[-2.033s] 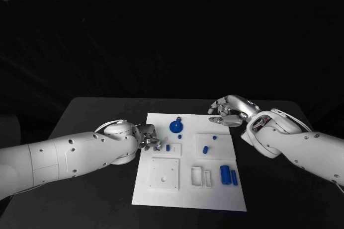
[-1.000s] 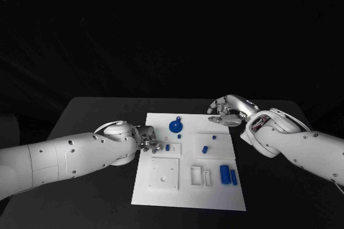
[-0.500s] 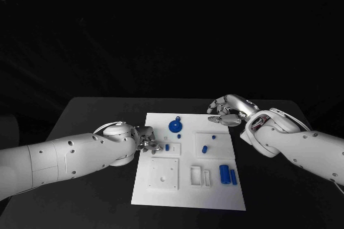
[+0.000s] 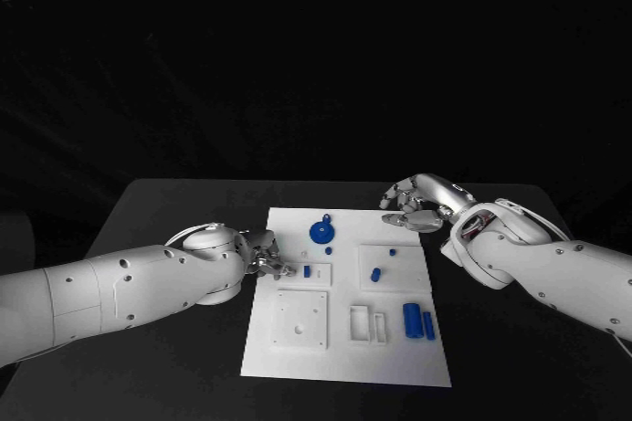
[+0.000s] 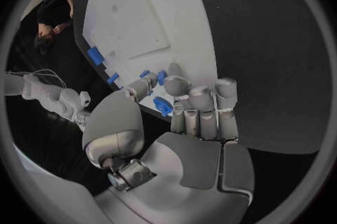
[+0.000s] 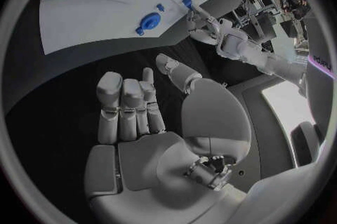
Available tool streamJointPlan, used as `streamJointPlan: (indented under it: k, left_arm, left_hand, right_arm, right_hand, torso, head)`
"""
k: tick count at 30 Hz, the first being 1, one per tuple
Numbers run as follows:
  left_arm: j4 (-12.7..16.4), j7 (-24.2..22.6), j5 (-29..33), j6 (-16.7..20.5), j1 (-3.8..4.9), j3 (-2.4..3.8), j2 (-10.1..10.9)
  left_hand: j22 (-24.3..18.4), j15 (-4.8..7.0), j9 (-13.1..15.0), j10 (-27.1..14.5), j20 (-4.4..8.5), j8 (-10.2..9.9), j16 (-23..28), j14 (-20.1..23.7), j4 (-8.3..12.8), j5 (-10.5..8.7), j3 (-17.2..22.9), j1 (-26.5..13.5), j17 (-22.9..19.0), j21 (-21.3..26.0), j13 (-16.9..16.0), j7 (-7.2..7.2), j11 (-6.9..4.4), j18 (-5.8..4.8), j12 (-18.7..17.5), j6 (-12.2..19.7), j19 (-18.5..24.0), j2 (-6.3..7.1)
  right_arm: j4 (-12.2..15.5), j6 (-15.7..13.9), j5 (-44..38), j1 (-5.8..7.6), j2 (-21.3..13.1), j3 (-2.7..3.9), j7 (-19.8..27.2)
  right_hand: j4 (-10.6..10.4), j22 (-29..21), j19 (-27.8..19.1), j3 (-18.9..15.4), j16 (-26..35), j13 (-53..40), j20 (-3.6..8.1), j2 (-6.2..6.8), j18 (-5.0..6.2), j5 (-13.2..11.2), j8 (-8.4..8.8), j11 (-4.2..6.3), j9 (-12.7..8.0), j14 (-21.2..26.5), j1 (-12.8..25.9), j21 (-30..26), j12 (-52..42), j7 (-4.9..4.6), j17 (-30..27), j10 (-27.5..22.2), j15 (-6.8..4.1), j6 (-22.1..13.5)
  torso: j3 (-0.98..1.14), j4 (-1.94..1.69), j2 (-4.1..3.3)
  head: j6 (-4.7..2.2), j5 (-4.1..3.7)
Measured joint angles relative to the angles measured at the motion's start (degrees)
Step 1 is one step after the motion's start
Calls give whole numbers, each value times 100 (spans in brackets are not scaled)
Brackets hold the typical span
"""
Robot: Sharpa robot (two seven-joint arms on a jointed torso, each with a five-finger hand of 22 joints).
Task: Assemble the parts on the task board
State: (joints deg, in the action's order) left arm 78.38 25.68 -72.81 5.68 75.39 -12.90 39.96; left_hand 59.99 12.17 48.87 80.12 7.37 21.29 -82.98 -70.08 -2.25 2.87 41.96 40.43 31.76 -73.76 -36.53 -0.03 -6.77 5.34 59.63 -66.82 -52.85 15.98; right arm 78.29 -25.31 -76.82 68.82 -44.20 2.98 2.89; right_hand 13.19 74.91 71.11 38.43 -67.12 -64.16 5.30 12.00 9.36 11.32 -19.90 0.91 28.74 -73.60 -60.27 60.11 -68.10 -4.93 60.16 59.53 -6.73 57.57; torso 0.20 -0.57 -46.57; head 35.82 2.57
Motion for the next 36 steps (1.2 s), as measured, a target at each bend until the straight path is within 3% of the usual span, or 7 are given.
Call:
streamJointPlan:
  k: [13, 17, 19, 23, 26, 30, 36]
  left_arm:
    - [6, -13, 229, 236, -3, 25, 44]
    - [6, -28, 321, 276, -3, 25, 44]
    - [6, -37, 358, 294, -3, 26, 44]
    - [6, -69, 451, 335, -3, 29, 49]
    - [6, -93, 516, 345, -3, 30, 53]
    - [15, -125, 626, 345, -4, 31, 54]
    - [31, -160, 756, 345, -4, 32, 66]
  left_hand:
    - [17, -51, -49, -61, -40, -203, 23, 51, -110, 0, -654, -108, -1, 56, 1, 50, 61, -1, -39, 175, 86, 107]
    - [17, -51, -48, -61, -20, -203, 23, 51, -102, 0, -695, -108, -1, 56, 0, 50, 61, 0, -39, 176, 106, 107]
    - [17, -51, -49, -61, -20, -223, 23, 51, -87, 0, -710, -108, -1, 56, -5, 49, 61, 89, -39, 176, 106, 107]
    - [16, -53, -48, -61, -20, -226, 22, 52, -91, -1, -706, -92, -1, 78, -4, 48, 61, 91, -39, 178, 106, 91]
    - [16, -60, -48, -61, -20, -249, 23, 59, -123, -1, -666, 67, -2, 78, -4, 45, 61, 90, -64, 180, 106, -39]
    - [32, -61, -42, -61, -20, -270, 23, 59, -13, -1, -652, 356, -2, 78, -4, 41, 61, 90, -66, 184, 106, -222]
    - [52, -81, -26, -82, -50, -321, 45, 79, 349, 330, -864, 743, -2, 78, -10, 40, 82, 90, -66, 185, 137, -609]
  right_arm:
    - [-9, 0, 6, 0, 2, 0, -1]
    - [-11, 0, 9, 0, 4, 0, -2]
    - [-11, 0, 10, 0, 5, 0, -2]
    - [-13, 0, 12, 0, 7, 0, -2]
    - [-16, 0, 13, 0, 8, 0, -2]
    - [-22, 0, 14, 0, 12, 0, -3]
    - [-31, 2, 16, 0, 20, 0, -4]
  right_hand:
    - [0, 0, 0, 0, 0, -1, 0, 23, 0, 0, 28, -8, -1, 0, 23, 0, 0, 0, 5, 8, 0, 0]
    - [0, 0, 3, 0, 0, 1, 3, 23, 0, 22, 28, -9, -1, 0, 23, -5, 0, -19, 5, 9, 0, -19]
    - [0, 0, 16, 0, 0, 4, 12, 23, 0, 22, 28, -9, -1, 1, 23, -22, 0, -19, 5, 9, 0, -19]
    - [0, 0, 4, 0, 0, 4, 27, 23, 0, 22, 28, -9, -1, 1, 23, -22, 0, -19, 5, 9, 1, -19]
    - [0, 0, 2, 0, 0, 4, 27, 23, 1, 22, 28, -9, -1, 1, 23, -22, 0, -19, 4, 9, 1, -19]
    - [0, 0, 2, 0, 0, 4, 27, 23, 1, 22, 28, -9, 4, 1, 23, -22, 0, -19, 4, 9, 1, -19]
    - [0, 3, 2, 0, 0, 3, 26, 23, 1, 45, 28, -10, 4, 1, 23, -22, 0, -19, 4, 10, 1, -19]
  torso:
    - [-3, -2, 3]
    - [-3, -4, 3]
    - [-2, -5, 3]
    - [-2, -5, 3]
    - [-1, -4, 3]
    - [1, -3, 3]
    - [0, -3, 3]
  head:
    - [-15, -4]
    - [-20, -4]
    - [-23, -4]
    - [-25, -3]
    - [-25, 1]
    - [-28, 2]
    - [-31, 3]
